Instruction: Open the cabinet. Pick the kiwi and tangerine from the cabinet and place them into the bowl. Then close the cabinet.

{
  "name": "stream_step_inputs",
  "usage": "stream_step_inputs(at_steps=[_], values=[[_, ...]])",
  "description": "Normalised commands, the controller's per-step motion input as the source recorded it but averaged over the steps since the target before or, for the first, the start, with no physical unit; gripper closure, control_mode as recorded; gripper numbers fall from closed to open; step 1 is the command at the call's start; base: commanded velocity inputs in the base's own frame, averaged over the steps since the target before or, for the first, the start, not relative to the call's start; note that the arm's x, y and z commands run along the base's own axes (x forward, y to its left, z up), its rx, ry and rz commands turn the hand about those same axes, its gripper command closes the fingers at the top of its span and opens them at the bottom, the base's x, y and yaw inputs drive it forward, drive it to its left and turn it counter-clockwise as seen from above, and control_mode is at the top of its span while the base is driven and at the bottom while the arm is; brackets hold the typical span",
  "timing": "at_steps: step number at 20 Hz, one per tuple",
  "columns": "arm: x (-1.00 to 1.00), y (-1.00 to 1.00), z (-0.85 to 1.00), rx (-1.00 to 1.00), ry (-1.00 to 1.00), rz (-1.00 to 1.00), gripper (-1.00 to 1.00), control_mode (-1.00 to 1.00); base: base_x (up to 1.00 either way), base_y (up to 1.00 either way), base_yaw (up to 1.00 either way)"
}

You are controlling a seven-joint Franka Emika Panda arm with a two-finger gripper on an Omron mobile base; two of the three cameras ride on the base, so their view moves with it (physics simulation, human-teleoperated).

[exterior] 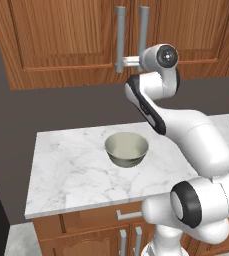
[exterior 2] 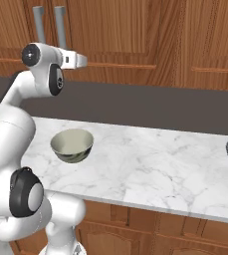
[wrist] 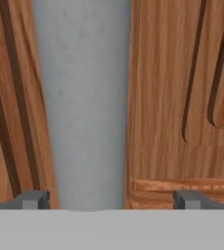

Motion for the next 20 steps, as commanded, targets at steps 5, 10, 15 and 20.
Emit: stream_step_inputs(at_steps=[5, 10, 15, 20], values=[[0.65, 0.0, -0.11, 0.01, 0.02, 0.0, -1.0, -1.0, 0.0, 0.0, 0.0], [0.25, 0.0, -0.05, 0.0, 0.0, 0.0, 1.0, -1.0, 0.0, 0.0, 0.0], [0.0, 0.0, 0.0, 0.0, 0.0, 0.0, 1.0, -1.0, 0.0, 0.0, 0.0], [0.0, 0.0, 0.0, 0.0, 0.0, 0.0, 1.0, -1.0, 0.0, 0.0, 0.0]])
